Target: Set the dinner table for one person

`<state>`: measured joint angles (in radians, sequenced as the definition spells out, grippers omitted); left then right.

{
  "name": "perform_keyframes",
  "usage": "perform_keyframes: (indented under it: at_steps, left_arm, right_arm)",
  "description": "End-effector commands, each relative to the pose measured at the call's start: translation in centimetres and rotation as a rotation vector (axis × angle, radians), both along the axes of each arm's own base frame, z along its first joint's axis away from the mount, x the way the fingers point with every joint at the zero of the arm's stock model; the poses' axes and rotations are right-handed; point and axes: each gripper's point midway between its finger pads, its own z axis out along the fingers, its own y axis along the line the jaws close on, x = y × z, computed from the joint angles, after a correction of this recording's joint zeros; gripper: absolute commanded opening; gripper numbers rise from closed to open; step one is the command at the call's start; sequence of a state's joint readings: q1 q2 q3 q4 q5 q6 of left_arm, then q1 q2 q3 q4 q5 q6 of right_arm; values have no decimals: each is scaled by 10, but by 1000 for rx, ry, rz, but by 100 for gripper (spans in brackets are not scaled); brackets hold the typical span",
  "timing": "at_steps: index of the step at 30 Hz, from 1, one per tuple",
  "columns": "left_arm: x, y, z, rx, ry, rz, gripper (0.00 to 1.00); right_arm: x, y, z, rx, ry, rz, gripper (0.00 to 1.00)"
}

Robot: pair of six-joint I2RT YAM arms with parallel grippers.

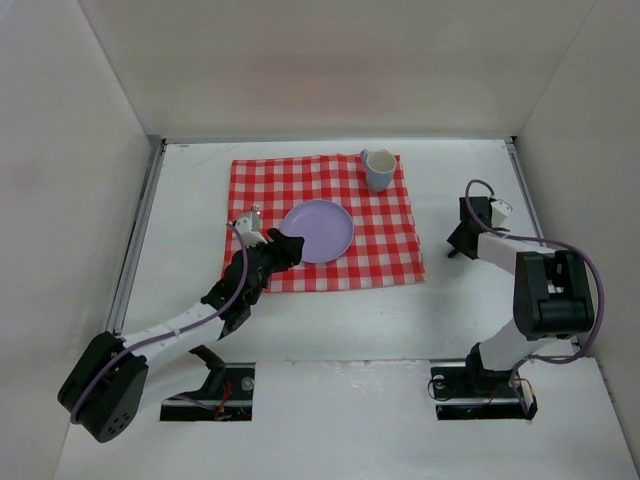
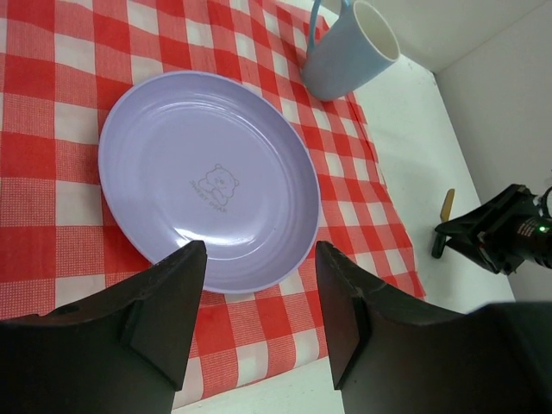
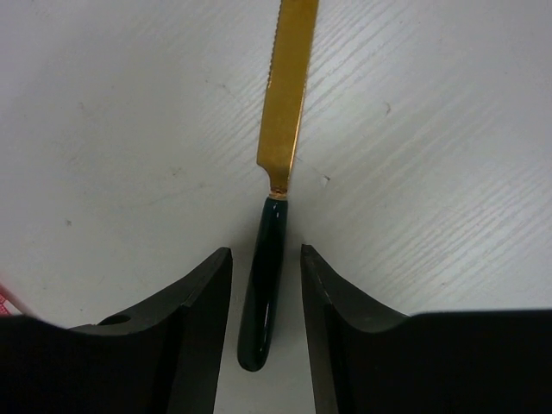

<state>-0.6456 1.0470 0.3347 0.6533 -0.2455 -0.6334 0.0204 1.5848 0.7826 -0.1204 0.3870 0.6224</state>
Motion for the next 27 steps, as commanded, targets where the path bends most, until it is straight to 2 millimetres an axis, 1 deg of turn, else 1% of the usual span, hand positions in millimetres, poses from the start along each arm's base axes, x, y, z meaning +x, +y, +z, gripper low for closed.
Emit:
perform_keyframes:
  at_steps: [1, 4, 6, 8, 10, 12, 13, 14, 15, 17, 19, 21, 22, 25, 27]
  left_arm:
    - [3, 13, 31, -75, -114, 61, 51]
    - [3, 23, 34, -81, -135, 101, 51]
    - [4, 26, 33, -77, -137, 114, 52]
    - [5, 27, 30, -75, -130, 117, 52]
    - [6, 30, 29, -76, -125, 124, 52]
    - [7, 33, 30, -75, -129, 135, 52]
    - [8, 35, 29, -73, -128, 140, 52]
    - [8, 36, 28, -70, -128, 145, 52]
    - [8, 37, 27, -67, -127, 148, 52]
    - [10, 41, 26, -64, -125, 163, 52]
    - [11, 45, 24, -59, -123, 184, 52]
    - [14, 52, 22, -55, -119, 210, 51]
    - [14, 53, 20, -54, -116, 214, 51]
    - [15, 62, 20, -57, -118, 245, 51]
    - [17, 69, 18, -56, -117, 269, 51]
  right_arm:
    - [22, 8, 9, 24, -43, 36, 42]
    - [21, 9, 3, 27, -22, 36, 36]
    - [20, 9, 0, 30, -12, 33, 25]
    - [18, 9, 1, 33, -14, 28, 17]
    - [16, 5, 8, 16, -30, 16, 14]
    - [14, -1, 22, -24, -54, -2, 13]
    - [12, -1, 27, -37, -61, -3, 13]
    - [12, 1, 37, -53, -77, 0, 12]
    - [13, 7, 49, -68, -102, 19, 12]
    - [16, 22, 66, -87, -134, 76, 12]
    - [18, 45, 83, -108, -157, 166, 12]
    - [19, 68, 95, -115, -157, 247, 12]
    - [19, 81, 100, -112, -161, 291, 12]
    - [17, 129, 112, -100, -186, 461, 13]
    - [14, 163, 114, -79, -191, 563, 13]
